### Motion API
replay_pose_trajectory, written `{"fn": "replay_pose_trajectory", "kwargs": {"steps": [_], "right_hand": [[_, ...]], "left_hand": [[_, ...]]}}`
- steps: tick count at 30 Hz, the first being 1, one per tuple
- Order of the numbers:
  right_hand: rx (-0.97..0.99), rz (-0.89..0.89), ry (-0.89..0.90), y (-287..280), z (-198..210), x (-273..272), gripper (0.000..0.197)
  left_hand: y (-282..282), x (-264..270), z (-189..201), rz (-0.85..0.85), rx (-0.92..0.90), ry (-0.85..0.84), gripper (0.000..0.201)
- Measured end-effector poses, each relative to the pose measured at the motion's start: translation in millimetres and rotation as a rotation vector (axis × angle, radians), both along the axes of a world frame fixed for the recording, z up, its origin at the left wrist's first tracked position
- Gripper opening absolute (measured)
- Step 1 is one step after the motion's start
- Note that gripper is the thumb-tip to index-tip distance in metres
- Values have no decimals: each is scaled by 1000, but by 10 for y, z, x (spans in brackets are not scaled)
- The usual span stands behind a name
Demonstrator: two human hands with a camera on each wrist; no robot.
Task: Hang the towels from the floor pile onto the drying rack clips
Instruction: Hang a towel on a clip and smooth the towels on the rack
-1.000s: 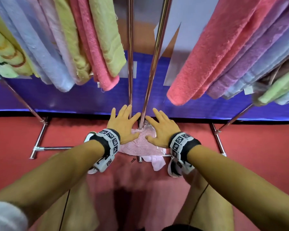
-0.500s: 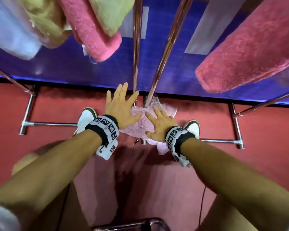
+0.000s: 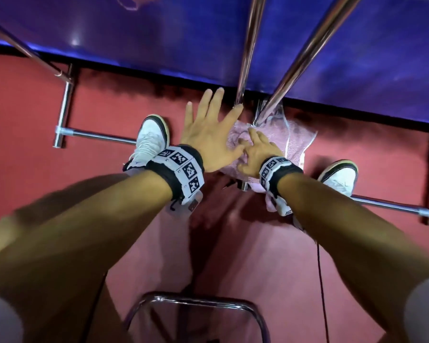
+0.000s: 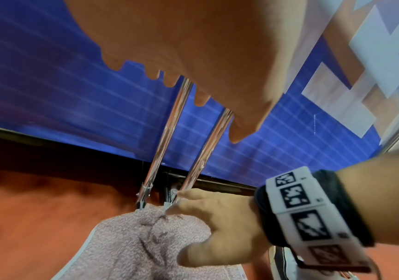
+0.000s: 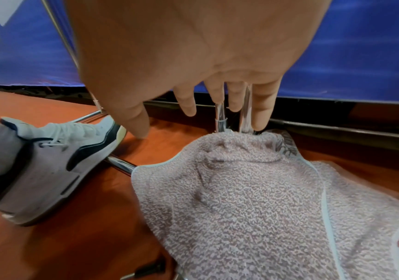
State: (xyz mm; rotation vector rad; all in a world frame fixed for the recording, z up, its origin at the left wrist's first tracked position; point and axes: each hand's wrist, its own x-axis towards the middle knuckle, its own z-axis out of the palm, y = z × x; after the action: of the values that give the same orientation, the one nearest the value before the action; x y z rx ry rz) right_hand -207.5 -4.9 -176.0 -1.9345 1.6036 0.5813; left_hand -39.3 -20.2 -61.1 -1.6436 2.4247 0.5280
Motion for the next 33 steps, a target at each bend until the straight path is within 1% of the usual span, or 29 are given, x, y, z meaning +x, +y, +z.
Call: {"fn": "replay_pose_trajectory", "kwargs": {"steps": [4,6,8,11,14,16,18,19,21,23,24,25,26,28,29,30,31,32,33], "right_hand": [[-5,-9,28,-183,-334,10,78],[-26,-22,23,-267,-466,42,75],[-8,-26,45,-326,-562,75,73],[6,-14,119,-342,-626,99,66],[-76,6,110,-286,-582,108,51],[-136,3,74,-239,-439,117,43],[-204,44,15,-157,-231,112,29],[-242,67,-42,-108,-127,107,24],[-311,106,-188,21,134,46,22],[-335,87,-359,160,423,16,20],[-351,86,-440,226,548,13,13],[-370,90,-508,285,723,13,8],[-401,98,-574,347,868,12,11],[-444,105,-638,442,1192,32,3],[-469,64,-659,465,1336,37,9],[-504,6,-682,484,1448,21,14],[-506,-78,-703,501,1608,14,16],[-514,-163,-726,511,1736,12,17],[-516,-239,-732,519,1866,11,18]], "left_hand": [[-19,30,-90,8,32,-48,88],[-52,68,-134,17,41,-64,87],[-66,95,-167,30,63,-86,88],[-71,103,-190,41,101,-102,90],[-77,97,-154,36,112,-87,89],[-85,106,-97,42,122,-77,89],[-98,111,-25,42,134,-65,91],[-107,120,5,45,150,-65,93],[-103,108,80,44,201,-44,99],[-65,76,163,4,244,-25,103],[-37,62,206,-27,260,-21,102],[-5,49,252,-63,268,0,97],[30,39,300,-104,273,36,86],[104,32,406,-181,243,123,46],[130,26,448,-194,225,155,28],[141,29,492,-193,215,178,21],[141,35,545,-188,215,208,19],[131,45,594,-175,222,271,19],[117,56,654,-162,236,377,20]]}}
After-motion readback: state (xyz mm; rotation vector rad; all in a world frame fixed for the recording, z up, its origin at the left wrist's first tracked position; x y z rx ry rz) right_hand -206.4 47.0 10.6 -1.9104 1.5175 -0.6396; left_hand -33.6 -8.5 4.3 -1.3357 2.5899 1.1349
